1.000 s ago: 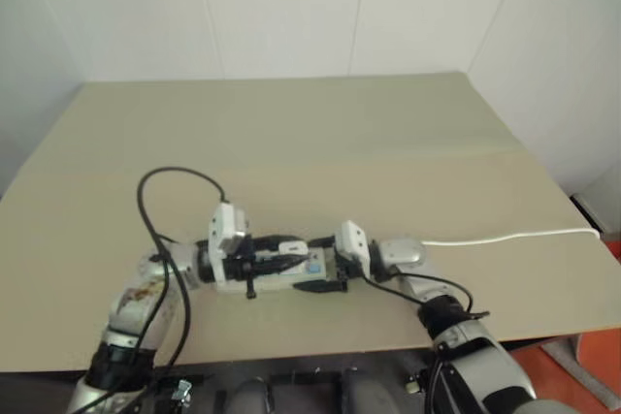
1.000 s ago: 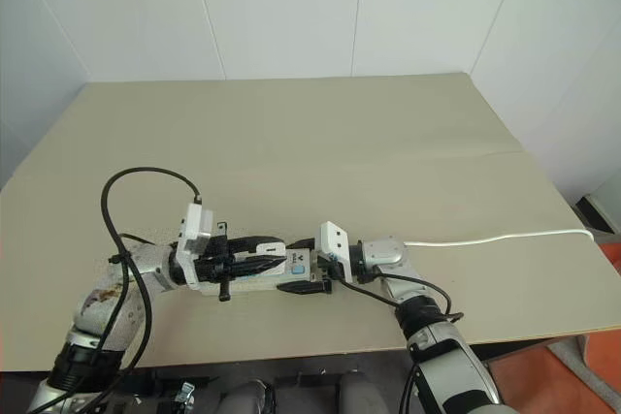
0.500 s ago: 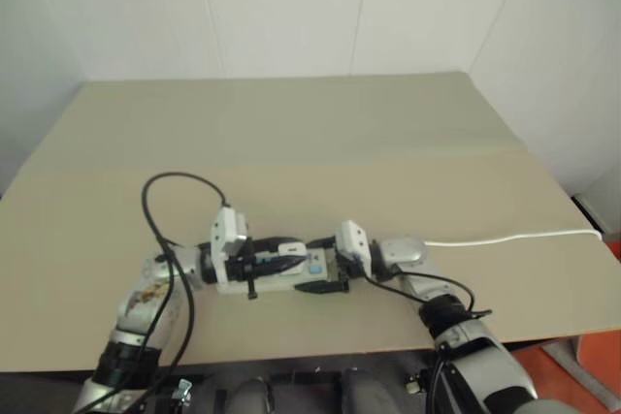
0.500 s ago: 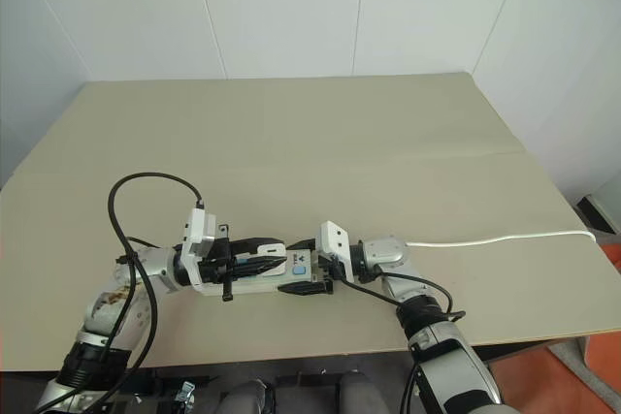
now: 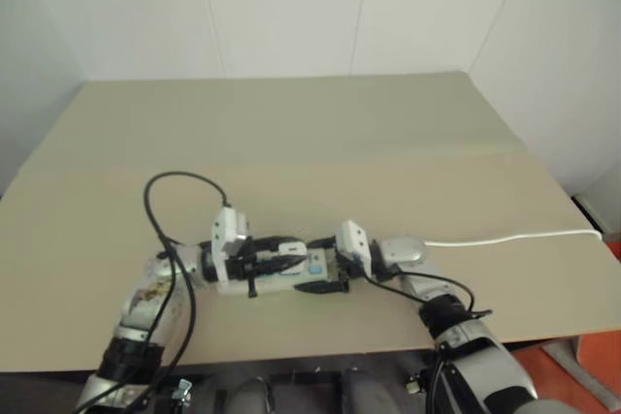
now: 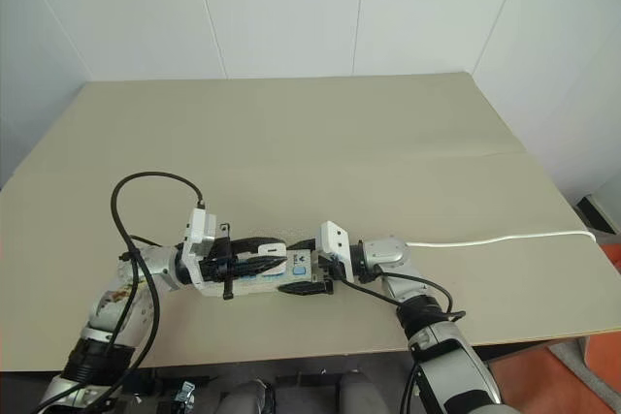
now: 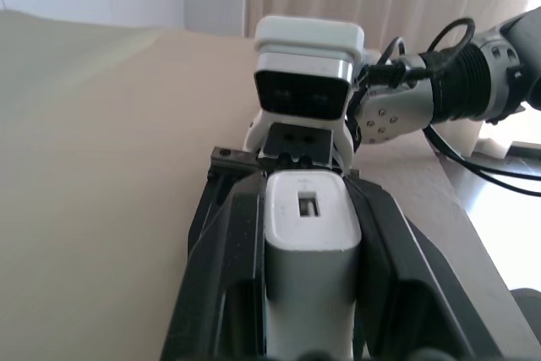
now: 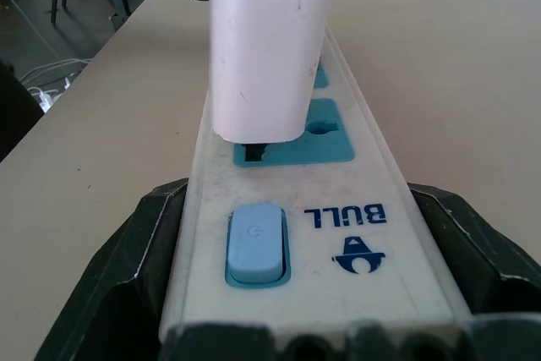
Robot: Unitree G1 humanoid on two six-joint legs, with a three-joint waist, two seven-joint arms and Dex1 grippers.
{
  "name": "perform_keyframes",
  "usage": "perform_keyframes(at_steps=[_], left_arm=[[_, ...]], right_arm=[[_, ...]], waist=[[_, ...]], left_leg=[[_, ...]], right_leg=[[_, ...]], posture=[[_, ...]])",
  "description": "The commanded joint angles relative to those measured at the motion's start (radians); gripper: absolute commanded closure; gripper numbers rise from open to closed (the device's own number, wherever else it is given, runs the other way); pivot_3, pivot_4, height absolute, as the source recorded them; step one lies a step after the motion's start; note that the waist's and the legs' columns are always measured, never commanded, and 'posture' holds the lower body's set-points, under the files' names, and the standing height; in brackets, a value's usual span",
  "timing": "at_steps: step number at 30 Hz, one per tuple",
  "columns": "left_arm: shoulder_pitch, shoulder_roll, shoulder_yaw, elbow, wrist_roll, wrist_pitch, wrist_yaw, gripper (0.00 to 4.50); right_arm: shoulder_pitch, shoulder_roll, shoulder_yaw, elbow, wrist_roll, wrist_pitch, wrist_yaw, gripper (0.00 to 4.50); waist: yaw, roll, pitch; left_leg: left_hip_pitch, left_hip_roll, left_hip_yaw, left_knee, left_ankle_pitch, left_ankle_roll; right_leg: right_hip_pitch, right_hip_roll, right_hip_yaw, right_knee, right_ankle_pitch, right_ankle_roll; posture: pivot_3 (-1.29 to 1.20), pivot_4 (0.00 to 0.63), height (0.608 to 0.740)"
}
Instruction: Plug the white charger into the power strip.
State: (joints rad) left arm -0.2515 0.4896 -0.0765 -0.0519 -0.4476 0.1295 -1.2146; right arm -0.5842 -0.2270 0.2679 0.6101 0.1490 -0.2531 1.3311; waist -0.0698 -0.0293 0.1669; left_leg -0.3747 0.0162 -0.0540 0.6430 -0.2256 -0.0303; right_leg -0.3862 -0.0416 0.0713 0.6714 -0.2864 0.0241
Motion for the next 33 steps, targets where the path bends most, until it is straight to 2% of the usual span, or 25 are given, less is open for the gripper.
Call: perform_keyframes(at_steps=[1, 13, 23, 33], left_arm=[[0.032, 0.019, -0.024, 0.029, 0.027, -0.015, -0.023, 3.47], [0.036, 0.012, -0.005, 0.113, 0.032, -0.062, 0.002, 3.47], [0.103, 0.063, -0.016, 0.156, 0.042, -0.120, -0.057, 3.47], [0.060, 0.075, -0.031, 0.243, 0.063, -0.187, -0.090, 3.47]], right_arm=[[0.019, -0.017, 0.045, 0.009, -0.039, 0.020, 0.030, 1.07], [0.022, -0.025, 0.047, -0.001, -0.037, 0.030, 0.035, 1.07], [0.013, -0.033, 0.051, 0.004, -0.035, 0.036, 0.046, 1.07], [0.015, -0.039, 0.054, -0.003, -0.032, 0.040, 0.041, 1.07]], waist=[[0.000, 0.000, 0.000], [0.000, 0.001, 0.000], [-0.003, 0.002, -0.002], [-0.003, 0.005, -0.004]], left_leg=[[0.000, 0.000, 0.000, 0.000, 0.000, 0.000], [0.000, 0.000, 0.000, -0.001, 0.000, 0.000], [0.001, 0.001, 0.000, -0.002, 0.000, 0.000], [0.003, 0.001, 0.002, -0.003, 0.000, 0.000]], right_leg=[[0.000, 0.000, 0.000, 0.000, 0.000, 0.000], [0.000, 0.000, 0.000, -0.001, 0.000, 0.000], [0.000, 0.000, 0.000, -0.001, 0.000, 0.000], [0.001, 0.000, 0.001, -0.001, 0.000, 0.000]], posture=[[0.00, 0.150, 0.740], [0.00, 0.150, 0.740], [0.00, 0.150, 0.740], [0.00, 0.150, 0.740]])
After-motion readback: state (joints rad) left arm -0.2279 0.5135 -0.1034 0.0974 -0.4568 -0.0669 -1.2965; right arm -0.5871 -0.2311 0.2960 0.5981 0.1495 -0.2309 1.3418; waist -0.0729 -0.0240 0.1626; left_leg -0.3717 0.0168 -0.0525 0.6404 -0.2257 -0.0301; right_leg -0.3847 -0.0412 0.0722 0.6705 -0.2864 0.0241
